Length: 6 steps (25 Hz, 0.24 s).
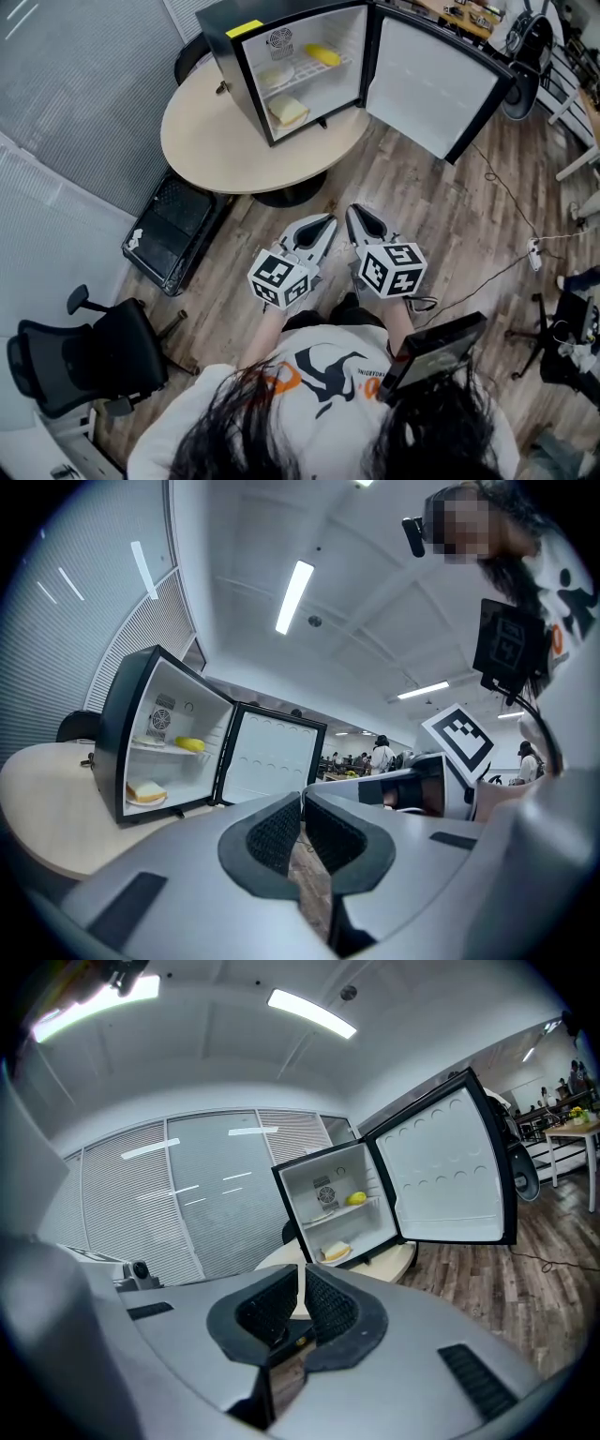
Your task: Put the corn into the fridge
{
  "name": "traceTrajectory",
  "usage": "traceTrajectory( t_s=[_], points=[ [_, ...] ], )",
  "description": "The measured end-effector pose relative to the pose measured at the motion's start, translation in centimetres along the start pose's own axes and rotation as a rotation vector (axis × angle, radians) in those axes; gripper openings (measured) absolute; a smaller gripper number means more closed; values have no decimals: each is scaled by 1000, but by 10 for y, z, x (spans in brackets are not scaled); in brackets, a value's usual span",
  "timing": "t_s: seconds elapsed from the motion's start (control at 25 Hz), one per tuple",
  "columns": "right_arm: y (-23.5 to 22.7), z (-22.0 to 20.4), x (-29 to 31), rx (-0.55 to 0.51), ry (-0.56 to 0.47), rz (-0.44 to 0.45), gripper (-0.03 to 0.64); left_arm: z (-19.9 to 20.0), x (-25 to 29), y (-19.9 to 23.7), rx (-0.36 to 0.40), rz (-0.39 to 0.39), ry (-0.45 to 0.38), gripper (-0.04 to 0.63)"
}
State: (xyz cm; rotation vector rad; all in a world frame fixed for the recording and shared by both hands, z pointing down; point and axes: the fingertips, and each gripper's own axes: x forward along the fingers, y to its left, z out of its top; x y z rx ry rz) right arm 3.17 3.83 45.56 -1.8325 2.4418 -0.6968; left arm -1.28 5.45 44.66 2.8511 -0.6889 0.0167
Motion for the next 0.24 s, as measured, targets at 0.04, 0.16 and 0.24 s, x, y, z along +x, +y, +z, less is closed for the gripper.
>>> traceTrajectory(
  t_s=[0.04, 0.16, 0.24],
  points=[
    [1, 2, 3, -4, -1, 5, 37, 2, 0, 4, 2, 6, -4, 12],
    [7, 9, 16, -26, -6, 33, 35, 11, -3, 16, 14, 38, -31, 12],
    [11, 15, 25, -44, -9, 54, 37, 17, -5, 25, 21, 62, -52, 12]
  ],
)
